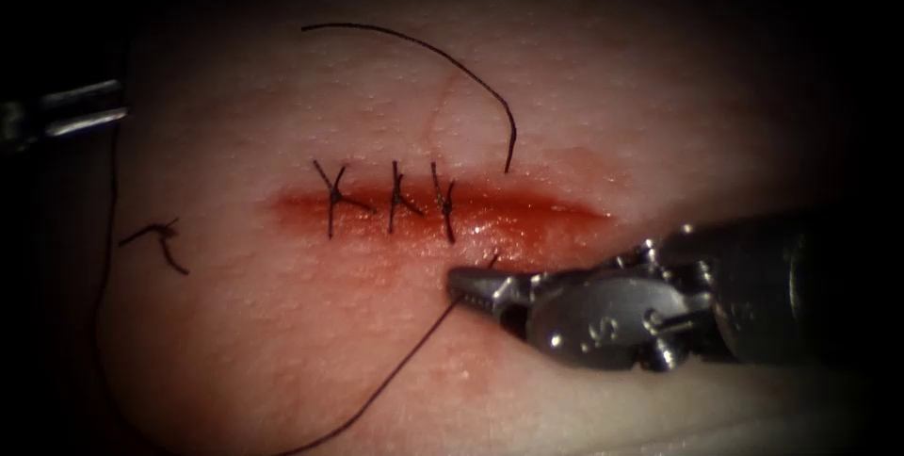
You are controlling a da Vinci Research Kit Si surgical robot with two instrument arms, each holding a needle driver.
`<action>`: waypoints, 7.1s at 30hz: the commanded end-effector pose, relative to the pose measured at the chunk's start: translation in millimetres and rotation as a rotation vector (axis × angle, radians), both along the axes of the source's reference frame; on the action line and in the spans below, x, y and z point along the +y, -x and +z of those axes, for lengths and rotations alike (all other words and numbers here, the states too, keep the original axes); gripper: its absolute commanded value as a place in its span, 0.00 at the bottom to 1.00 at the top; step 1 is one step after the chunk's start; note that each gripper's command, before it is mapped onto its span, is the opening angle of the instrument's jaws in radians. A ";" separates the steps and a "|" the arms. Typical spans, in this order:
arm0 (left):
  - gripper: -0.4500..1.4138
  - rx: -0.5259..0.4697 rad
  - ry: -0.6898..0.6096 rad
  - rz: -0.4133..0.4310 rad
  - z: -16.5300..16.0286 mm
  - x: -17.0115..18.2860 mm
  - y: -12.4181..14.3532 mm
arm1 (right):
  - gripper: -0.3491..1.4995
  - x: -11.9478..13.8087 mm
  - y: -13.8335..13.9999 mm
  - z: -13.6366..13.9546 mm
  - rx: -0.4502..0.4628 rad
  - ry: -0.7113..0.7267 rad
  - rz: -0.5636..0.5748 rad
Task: Wound Closure
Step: Use the right needle driver to pull the suture through until only a short tail is left, then set down the needle, then with the left jaws, grab a long length of suture, then use the right tool to help the left grasper grab a longer length of suture.
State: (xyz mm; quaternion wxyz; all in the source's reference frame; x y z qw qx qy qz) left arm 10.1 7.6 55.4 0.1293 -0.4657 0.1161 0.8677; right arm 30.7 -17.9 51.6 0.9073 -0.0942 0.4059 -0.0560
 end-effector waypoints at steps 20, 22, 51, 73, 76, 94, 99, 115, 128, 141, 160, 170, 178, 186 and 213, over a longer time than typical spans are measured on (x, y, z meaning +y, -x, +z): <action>0.00 -0.001 0.002 0.000 1.0 0.3 0.5 | 0.00 -7.1 -4.5 -6.5 0.047 -0.082 0.044; 0.00 -0.001 0.002 0.000 1.0 0.3 0.5 | 0.00 -7.6 -5.0 -6.7 0.055 -0.089 0.047; 0.00 0.004 0.008 -0.005 5.0 1.9 0.7 | 0.94 -8.2 -6.4 -7.3 0.181 -0.078 0.132; 0.52 -0.009 -0.240 -0.108 17.2 2.0 3.4 | 0.99 -6.1 3.7 -7.2 0.408 -0.151 0.371; 0.66 -0.014 -0.264 -0.117 16.6 1.5 4.0 | 0.99 -5.4 4.1 -6.7 0.351 -0.173 0.357; 0.76 -0.143 -0.355 0.021 3.9 -5.1 6.2 | 0.97 -3.4 6.2 -4.5 0.287 -0.211 0.429; 0.76 -0.061 -0.470 0.115 1.0 -10.3 8.6 | 0.97 -3.4 5.9 -4.5 0.267 -0.216 0.427; 0.76 0.102 -0.656 0.319 -0.2 -18.6 11.8 | 0.96 -4.0 5.9 -4.0 0.205 -0.225 0.417; 0.67 0.233 -0.677 0.351 0.9 -19.9 9.7 | 0.96 -4.0 5.5 -3.9 0.191 -0.231 0.410; 0.00 0.220 -0.642 0.411 -0.4 -18.3 9.3 | 0.96 -4.2 5.5 -3.9 0.187 -0.232 0.408; 0.00 0.001 -0.234 0.223 -2.2 -8.0 10.8 | 0.81 1.8 5.3 -6.5 0.185 -0.295 0.442; 0.00 -0.046 -0.176 0.184 -0.9 -5.7 13.0 | 0.84 6.0 3.7 -6.9 0.211 -0.314 0.431; 0.00 -0.025 -0.167 0.166 -2.3 -6.9 14.7 | 0.79 5.0 2.0 -7.7 0.187 -0.389 0.469; 0.00 -0.020 -0.160 0.163 -3.1 -7.5 14.9 | 0.48 5.0 0.8 -7.0 0.139 -0.431 0.475; 0.59 0.030 -0.239 0.060 -2.8 -9.2 12.6 | 0.00 6.4 3.8 -5.9 0.133 -0.448 0.463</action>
